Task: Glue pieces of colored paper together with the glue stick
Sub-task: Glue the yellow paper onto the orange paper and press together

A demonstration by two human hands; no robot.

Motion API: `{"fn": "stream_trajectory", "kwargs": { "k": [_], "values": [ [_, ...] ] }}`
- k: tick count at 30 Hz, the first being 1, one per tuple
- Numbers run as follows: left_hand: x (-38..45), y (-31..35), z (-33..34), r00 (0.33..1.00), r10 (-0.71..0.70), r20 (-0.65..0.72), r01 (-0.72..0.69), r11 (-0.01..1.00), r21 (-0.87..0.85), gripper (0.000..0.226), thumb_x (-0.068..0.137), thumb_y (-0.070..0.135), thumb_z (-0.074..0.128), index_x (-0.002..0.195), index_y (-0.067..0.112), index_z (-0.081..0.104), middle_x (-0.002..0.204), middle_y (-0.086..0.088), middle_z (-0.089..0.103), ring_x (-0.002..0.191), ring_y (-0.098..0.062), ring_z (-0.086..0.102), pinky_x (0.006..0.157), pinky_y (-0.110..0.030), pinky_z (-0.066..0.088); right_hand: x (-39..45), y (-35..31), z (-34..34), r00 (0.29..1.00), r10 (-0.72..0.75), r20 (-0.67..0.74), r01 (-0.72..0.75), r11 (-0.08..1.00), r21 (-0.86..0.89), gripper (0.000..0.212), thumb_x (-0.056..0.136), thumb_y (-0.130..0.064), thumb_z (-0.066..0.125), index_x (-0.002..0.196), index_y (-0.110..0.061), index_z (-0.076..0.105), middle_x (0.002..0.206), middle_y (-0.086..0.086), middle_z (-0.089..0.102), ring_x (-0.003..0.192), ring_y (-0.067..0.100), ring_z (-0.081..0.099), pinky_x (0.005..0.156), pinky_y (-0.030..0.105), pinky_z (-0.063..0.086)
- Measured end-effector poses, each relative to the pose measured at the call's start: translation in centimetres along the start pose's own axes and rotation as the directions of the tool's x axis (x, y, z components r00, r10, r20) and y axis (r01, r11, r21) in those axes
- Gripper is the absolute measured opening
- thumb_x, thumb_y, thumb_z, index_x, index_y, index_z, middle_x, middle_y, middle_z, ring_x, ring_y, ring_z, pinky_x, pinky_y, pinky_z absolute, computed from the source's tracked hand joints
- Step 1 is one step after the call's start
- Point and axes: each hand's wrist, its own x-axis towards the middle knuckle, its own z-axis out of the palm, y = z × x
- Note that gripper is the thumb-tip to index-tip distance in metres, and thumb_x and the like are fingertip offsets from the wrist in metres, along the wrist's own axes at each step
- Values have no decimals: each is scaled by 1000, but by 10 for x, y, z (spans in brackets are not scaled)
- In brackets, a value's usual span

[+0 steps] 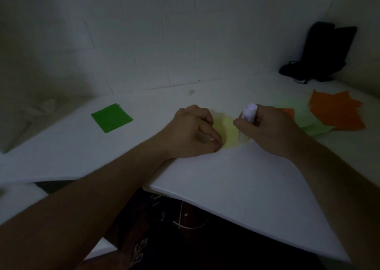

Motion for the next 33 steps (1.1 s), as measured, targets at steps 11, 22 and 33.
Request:
{"fn": "stream_trajectory", "kwargs": {
  "k": [11, 22, 33],
  "values": [
    [0, 0, 0, 1000, -12, 0, 12, 1000, -20, 20, 77, 54, 71, 89, 43, 82, 90, 20, 51, 88, 3, 47, 87, -35, 41, -1, 9, -7, 993, -25, -114, 11, 992, -129, 45, 88, -59, 53, 71, -18, 55, 69, 0, 65, 68, 6, 61, 65, 29, 45],
    [0, 2, -3, 999, -18, 30, 18, 1000, -12, 20, 78, 52, 71, 91, 41, 82, 91, 17, 51, 88, -7, 51, 87, -40, 46, -1, -8, 7, 999, -11, 36, 11, 1000, 4, 28, 98, -40, 63, 75, -25, 62, 74, -5, 71, 71, 0, 64, 66, 12, 41],
    [-1, 1, -2, 1000, -24, 15, 25, 999, -42, 21, 77, 52, 71, 90, 41, 83, 91, 16, 53, 88, -6, 50, 86, -36, 45, -5, 5, -9, 997, -67, -31, 65, 997, -41, 37, 94, -44, 62, 68, -21, 51, 71, 3, 66, 70, 15, 64, 68, 38, 50]
  ]
}}
